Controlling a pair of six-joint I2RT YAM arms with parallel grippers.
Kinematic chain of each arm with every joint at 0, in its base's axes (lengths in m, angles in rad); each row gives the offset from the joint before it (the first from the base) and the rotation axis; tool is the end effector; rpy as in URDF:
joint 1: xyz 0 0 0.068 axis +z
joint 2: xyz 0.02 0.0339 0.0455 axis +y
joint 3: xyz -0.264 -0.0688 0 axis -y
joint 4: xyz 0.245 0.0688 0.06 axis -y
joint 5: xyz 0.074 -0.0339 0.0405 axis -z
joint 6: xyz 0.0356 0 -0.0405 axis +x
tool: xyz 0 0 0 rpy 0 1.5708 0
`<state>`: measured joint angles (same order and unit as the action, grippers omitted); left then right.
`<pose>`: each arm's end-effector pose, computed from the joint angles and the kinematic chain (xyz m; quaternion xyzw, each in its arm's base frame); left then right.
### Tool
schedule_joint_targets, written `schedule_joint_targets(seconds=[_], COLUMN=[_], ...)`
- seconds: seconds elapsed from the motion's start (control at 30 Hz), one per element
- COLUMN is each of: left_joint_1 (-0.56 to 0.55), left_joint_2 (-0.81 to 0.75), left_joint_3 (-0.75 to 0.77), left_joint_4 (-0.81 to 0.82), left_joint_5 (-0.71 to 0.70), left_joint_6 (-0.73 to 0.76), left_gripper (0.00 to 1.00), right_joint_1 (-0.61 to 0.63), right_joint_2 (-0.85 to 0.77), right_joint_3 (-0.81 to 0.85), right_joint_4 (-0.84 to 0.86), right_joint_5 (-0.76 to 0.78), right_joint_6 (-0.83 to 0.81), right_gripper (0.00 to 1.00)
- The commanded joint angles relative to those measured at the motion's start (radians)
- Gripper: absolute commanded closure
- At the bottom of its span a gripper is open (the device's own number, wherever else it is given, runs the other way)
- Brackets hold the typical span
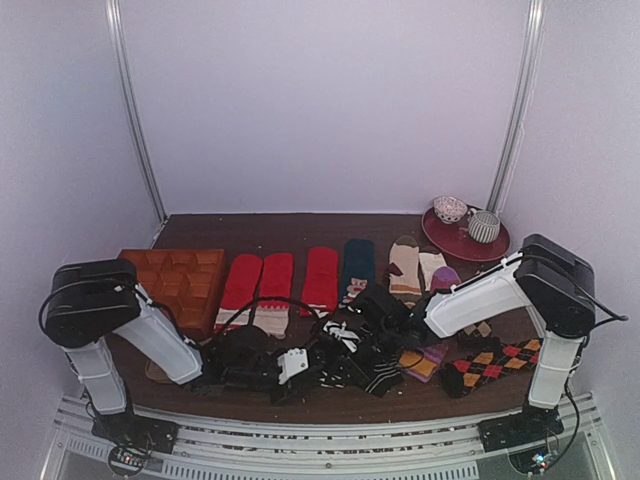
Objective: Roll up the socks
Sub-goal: Roll the sock at the center of the board.
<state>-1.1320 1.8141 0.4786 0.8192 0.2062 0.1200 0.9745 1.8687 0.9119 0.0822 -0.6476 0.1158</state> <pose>0.1182 -0.2690 0.0917 0.5456 0.6663 -0.3204 0.3947 0.1807 0.3044 0.1216 -0.4697 0.7651 0.4234 0.1214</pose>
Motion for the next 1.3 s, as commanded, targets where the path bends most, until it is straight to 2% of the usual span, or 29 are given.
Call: schedule_joint_targets(seconds=[0.0,0.03,0.13,0.23,0.37,0.5,0.57,0.73,0.83,1.07,1.27], left_joint_1=[-0.013,-0.012,-0.006,0.005,0.022,0.026,0.027,0.030,0.036,0.038,0.040], left_joint_2=[0.051,0.058,0.081,0.101,0.117,0.129,0.137,0.150,0.161,0.174,0.184], left_joint_3=[0.018,0.026,0.048,0.057,0.037,0.023,0.023,0.026,0.033,0.043,0.040], left_joint_4=[-0.079,-0.097,-0.144,-0.180,-0.201,-0.241,-0.263,-0.291,-0.304,-0.312,-0.309], left_joint_5=[0.059,0.059,0.087,0.122,0.158,0.182,0.185,0.198,0.204,0.223,0.228], left_joint_6=[-0.060,-0.073,-0.121,-0.178,-0.258,-0.295,-0.306,-0.312,-0.312,-0.310,-0.307], left_gripper=[0.96,1.00,1.00,1.00,1.00,1.00,1.00,1.00,1.00,1.00,1.00], right_joint_1=[0.017,0.016,0.015,0.015,0.012,0.046,0.093,0.182,0.219,0.248,0.248], right_joint_2=[0.096,0.093,0.077,0.020,-0.152,-0.330,-0.378,-0.390,-0.372,-0.266,-0.215], right_joint_3=[-0.060,-0.062,-0.063,-0.084,-0.181,-0.334,-0.393,-0.421,-0.422,-0.359,-0.340], right_joint_4=[-0.217,-0.213,-0.201,-0.136,0.053,0.274,0.348,0.421,0.467,0.436,0.431], right_joint_5=[0.060,0.061,0.079,0.139,0.252,0.371,0.453,0.598,0.614,0.653,0.669], right_joint_6=[-0.007,-0.007,-0.010,-0.013,-0.028,-0.122,-0.205,-0.305,-0.337,-0.381,-0.369], right_gripper=[0.86,0.85,0.80,0.69,0.59,0.56,0.55,0.55,0.55,0.56,0.64])
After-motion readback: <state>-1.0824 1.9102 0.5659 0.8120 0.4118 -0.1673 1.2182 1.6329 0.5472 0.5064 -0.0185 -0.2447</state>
